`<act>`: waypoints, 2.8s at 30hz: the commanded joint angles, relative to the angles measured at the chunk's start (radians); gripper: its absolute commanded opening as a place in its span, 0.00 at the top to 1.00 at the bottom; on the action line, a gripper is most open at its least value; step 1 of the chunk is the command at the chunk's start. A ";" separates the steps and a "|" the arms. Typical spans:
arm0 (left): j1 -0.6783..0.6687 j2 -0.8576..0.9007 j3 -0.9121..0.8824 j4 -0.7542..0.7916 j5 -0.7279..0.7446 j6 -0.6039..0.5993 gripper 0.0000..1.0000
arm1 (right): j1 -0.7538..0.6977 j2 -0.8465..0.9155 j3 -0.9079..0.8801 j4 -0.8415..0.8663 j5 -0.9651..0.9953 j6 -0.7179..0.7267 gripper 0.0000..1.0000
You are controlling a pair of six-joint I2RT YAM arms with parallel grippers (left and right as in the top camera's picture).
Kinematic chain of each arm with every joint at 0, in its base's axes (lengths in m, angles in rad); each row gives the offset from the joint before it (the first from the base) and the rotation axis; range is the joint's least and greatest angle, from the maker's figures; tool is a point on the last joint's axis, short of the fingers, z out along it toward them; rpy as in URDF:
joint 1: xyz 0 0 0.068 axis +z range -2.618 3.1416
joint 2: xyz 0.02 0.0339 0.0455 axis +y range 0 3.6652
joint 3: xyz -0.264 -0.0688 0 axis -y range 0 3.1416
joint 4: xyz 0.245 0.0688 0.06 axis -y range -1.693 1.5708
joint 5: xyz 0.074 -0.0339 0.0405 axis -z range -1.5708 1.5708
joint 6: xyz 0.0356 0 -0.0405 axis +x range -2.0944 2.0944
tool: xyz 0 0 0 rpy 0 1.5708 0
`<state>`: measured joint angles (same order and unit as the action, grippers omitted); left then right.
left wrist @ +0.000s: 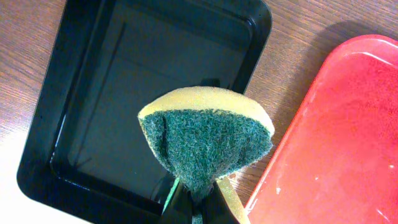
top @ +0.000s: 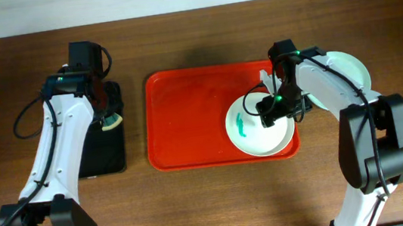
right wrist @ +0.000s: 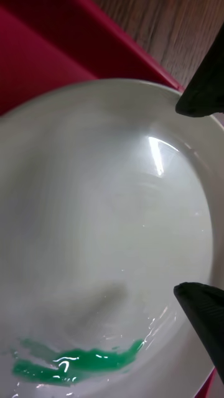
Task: Clean dirty plates on tray and stack at the side
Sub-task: 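Move the right gripper to the last white plate and grasp its rim, then bring the sponge in the left gripper onto the held plate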
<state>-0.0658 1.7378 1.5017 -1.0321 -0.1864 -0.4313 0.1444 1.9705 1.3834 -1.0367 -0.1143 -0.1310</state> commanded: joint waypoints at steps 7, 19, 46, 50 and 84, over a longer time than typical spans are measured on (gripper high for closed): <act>0.002 -0.010 0.005 0.003 0.008 -0.010 1.00 | -0.002 0.014 0.097 0.003 0.060 0.007 0.04; 0.002 -0.010 0.005 0.002 0.008 -0.009 1.00 | -0.003 0.015 0.040 0.056 0.064 0.004 0.05; 0.002 -0.010 0.005 0.001 0.008 -0.009 1.00 | -0.002 0.015 -0.135 0.052 -0.017 0.229 0.33; 0.002 -0.010 0.005 0.001 0.011 -0.009 1.00 | -0.002 0.014 -0.134 0.082 -0.017 0.301 0.41; -0.293 0.183 0.004 0.095 0.300 0.021 1.00 | 0.229 0.015 -0.135 0.566 -0.136 0.507 0.96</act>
<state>-0.3271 1.8885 1.5017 -0.9516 0.0868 -0.4053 0.3618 1.9701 1.2541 -0.4763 -0.2672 0.3439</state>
